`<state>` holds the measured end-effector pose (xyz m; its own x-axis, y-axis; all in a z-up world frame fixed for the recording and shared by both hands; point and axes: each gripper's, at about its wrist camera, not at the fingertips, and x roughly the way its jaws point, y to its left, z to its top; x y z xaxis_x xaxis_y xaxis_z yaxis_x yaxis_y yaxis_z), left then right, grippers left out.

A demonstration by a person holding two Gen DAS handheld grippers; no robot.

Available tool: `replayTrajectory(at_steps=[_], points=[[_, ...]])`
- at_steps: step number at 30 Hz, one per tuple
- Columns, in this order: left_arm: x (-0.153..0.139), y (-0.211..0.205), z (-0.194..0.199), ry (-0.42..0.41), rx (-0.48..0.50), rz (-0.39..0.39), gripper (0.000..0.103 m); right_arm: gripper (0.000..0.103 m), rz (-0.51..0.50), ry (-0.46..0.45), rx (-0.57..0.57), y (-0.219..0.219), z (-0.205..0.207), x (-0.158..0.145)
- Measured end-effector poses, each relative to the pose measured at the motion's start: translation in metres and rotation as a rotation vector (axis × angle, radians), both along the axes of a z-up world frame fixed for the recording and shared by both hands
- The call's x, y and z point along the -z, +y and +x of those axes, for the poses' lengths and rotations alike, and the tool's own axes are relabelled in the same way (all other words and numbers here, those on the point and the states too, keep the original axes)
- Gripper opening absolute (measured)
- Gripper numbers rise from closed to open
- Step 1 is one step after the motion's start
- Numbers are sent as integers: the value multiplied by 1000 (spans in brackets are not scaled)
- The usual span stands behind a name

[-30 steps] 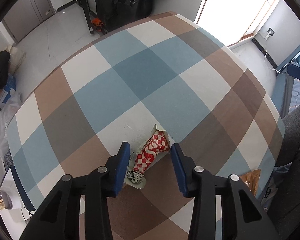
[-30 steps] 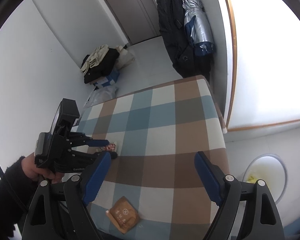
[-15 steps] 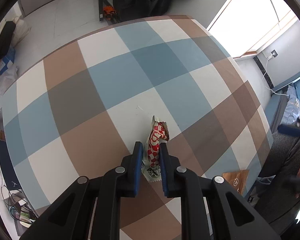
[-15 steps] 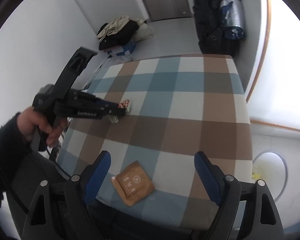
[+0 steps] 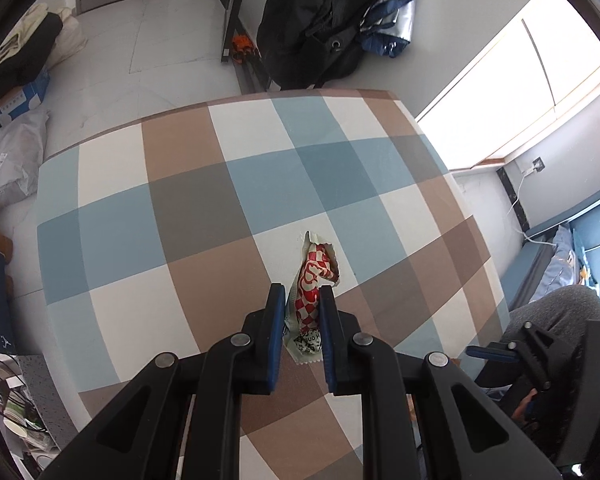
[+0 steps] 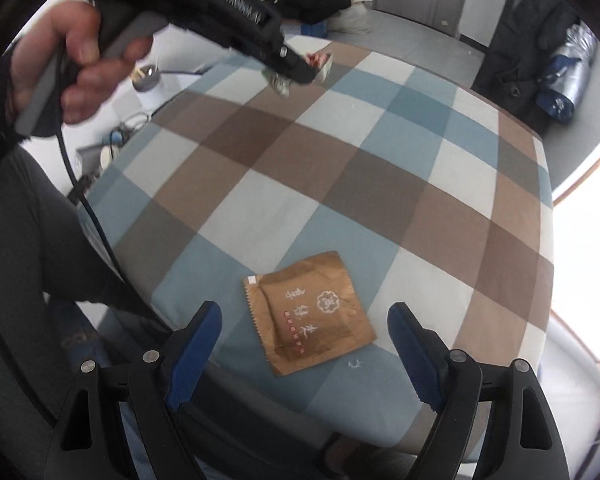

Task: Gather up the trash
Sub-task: 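Lift the wrapper with the left tool while the right tool approaches the brown packet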

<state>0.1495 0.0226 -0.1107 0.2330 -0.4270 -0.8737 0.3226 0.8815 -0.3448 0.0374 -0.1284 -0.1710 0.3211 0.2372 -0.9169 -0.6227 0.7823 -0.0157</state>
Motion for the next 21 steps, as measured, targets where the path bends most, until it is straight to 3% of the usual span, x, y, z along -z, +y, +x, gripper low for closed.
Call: replayTrajectory(at_steps=[4,6,11,17,18,21], points=[[-3,7,-5,-10,-27,-20,12,82,-36,29,24,4,5,9],[-4,9,-8,-15,-30,-29,12,73,-71,39,23,6,7,16],[-6,22,-11,1,-95,-71,12,70,-57,50,48,5,10,18],[-15,38,-20,-28,-178,-121,12,52,-34,50,93,-2,17,16],[-17,39,-22,-38,-185,-114,12,45,-35,45,103,-3,17,16],[-18,42,-25,-47,-203,-113,12,42,-26,46,123,-4,17,15]])
